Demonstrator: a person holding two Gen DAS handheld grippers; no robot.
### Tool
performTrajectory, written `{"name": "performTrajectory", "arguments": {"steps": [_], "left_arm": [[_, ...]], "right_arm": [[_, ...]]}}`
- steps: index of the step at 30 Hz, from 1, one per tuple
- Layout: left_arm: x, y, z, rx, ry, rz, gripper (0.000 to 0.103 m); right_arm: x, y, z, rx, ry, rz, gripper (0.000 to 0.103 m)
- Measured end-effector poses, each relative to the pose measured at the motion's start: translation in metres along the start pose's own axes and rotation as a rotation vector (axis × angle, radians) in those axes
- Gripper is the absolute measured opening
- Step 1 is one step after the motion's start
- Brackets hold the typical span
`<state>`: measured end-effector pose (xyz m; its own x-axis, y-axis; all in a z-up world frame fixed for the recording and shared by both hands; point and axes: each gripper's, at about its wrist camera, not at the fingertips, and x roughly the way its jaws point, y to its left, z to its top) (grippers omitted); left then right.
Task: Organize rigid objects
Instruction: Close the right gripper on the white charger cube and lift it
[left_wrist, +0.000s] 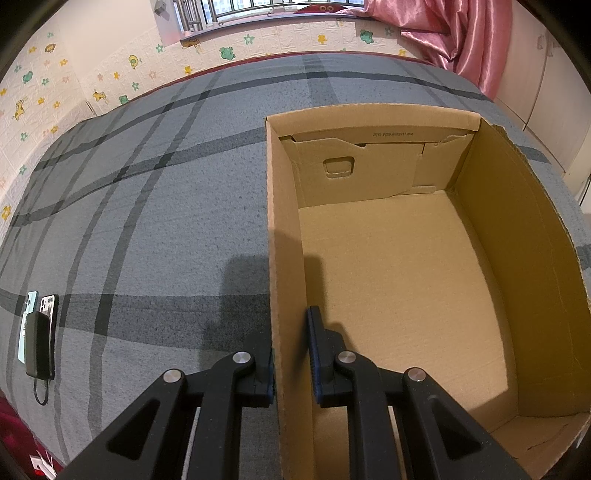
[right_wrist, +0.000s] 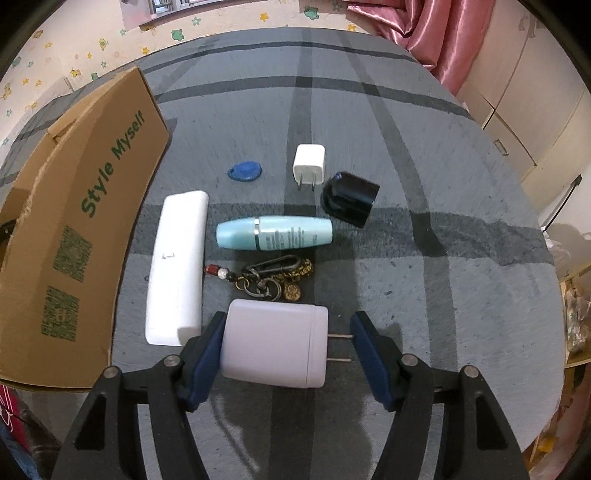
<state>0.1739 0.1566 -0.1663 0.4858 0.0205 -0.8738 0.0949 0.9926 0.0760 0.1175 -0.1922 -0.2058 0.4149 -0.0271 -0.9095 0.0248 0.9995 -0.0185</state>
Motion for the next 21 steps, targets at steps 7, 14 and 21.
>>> {"name": "performTrajectory", "arguments": {"steps": [7, 14, 21], "left_arm": [[0.001, 0.000, 0.000, -0.001, 0.002, -0.002, 0.015], [0.001, 0.000, 0.000, -0.002, 0.002, -0.003, 0.015], [0.002, 0.001, 0.001, -0.003, 0.005, -0.005, 0.015]], "right_arm": [[-0.022, 0.010, 0.017, -0.028, -0.038, -0.004, 0.071], [-0.048, 0.029, 0.037, -0.066, -0.083, 0.004, 0.071], [-0.069, 0.056, 0.057, -0.111, -0.120, 0.029, 0.071]]}}
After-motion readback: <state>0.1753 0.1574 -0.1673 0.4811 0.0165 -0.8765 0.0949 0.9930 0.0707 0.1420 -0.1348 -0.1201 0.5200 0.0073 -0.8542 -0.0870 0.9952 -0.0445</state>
